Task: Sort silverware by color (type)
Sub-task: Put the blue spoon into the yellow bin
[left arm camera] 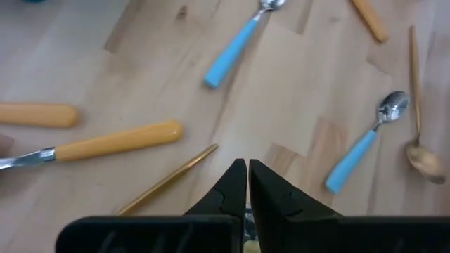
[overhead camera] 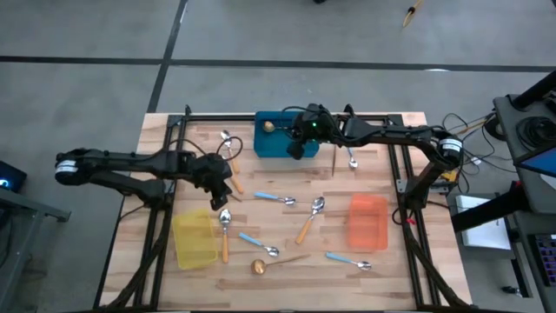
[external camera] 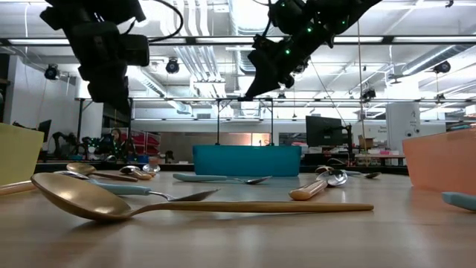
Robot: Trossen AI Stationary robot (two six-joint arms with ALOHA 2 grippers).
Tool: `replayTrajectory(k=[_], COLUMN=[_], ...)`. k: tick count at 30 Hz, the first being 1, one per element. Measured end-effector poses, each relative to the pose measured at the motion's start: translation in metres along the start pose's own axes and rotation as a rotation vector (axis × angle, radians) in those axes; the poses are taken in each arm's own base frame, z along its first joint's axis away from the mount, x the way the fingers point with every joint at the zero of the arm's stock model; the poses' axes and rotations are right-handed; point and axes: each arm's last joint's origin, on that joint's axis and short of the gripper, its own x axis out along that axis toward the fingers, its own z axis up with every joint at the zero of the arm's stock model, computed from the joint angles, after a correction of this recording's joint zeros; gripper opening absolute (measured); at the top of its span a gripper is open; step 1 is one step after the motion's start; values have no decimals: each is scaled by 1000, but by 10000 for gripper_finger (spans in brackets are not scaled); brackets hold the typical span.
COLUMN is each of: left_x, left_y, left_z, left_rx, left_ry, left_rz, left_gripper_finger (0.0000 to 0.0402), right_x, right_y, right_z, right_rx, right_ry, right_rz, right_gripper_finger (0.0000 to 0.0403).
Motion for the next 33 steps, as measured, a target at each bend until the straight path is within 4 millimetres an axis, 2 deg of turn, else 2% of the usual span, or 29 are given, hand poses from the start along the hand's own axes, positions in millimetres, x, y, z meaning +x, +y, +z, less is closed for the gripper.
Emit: replayTrajectory(k=[7, 11, 15, 19, 28, 33], left_x=[1, 0, 0, 1, 14, 28], left_y=[-19, -31, -43, -53, -61, -66], left_z=[-1, 1, 1, 1, 8, 13], left_rx=[50, 80, 119, 151, 167, 206], left_ry=[-40, -99, -161, -197, -240, -261], left_rz=[-69, -107, -124, -154, -165, -169], left_gripper_finger=[0, 0, 0, 0, 0, 0], right_x=[0, 0, -2, -9, -39, -52], right_y=[0, 2, 15, 34, 74, 87], right_z=[-2, -4, -5, -4, -4, -2], right_rx=[389, 439, 426, 380, 96, -14], right_ry=[28, 58, 96, 104, 109, 71], right_rz=[4, 52, 195, 245, 348, 396], right_gripper_finger=[38, 38, 38, 38, 38, 38])
